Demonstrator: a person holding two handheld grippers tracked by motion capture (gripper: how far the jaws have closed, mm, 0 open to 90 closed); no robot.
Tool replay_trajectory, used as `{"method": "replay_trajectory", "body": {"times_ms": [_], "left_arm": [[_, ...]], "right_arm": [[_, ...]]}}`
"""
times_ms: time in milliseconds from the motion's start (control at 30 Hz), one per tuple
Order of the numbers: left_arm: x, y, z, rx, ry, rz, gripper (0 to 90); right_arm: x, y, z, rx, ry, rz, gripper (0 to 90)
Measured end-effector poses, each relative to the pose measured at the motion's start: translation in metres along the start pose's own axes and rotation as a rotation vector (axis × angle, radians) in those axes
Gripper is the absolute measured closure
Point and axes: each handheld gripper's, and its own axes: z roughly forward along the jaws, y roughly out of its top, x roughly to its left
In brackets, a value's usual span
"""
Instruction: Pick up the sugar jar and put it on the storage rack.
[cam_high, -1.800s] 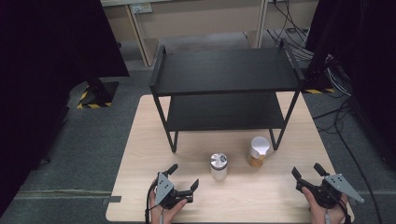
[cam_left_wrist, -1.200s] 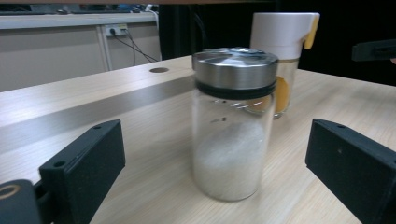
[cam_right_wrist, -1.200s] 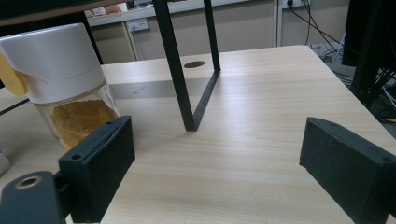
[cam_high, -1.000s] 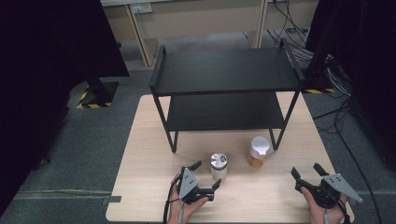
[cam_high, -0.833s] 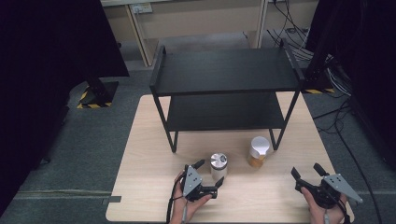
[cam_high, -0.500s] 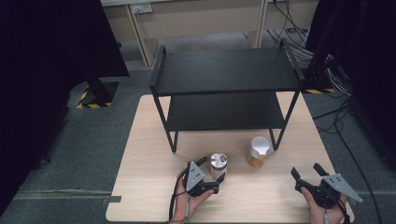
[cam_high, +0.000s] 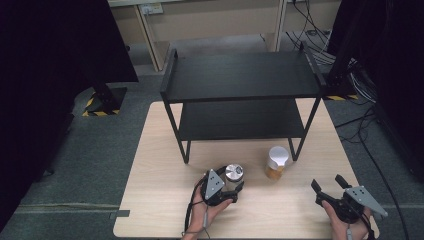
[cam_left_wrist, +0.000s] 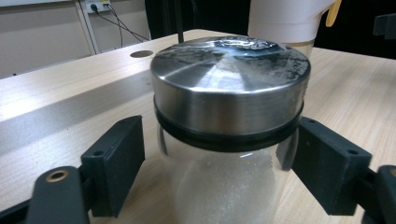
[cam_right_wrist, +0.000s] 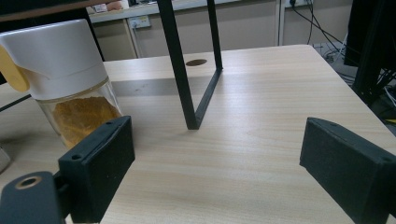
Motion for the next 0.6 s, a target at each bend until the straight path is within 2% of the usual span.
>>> {"method": "replay_trajectory", "body": {"times_ms": [167, 600], "left_arm": [[-0.0048, 0.0031, 0.0031, 0.014, 0.005, 0.032, 28.9], [-0.0036, 0.001, 0.0016, 0.002, 0.001, 0.008, 30.5]], "right_arm": [[-0.0008, 0.0004, 0.0004, 0.002, 0.002, 0.003, 10.3], [-0.0022, 0.0006, 0.0003, 0.003, 0.007, 0.011, 10.3]]}}
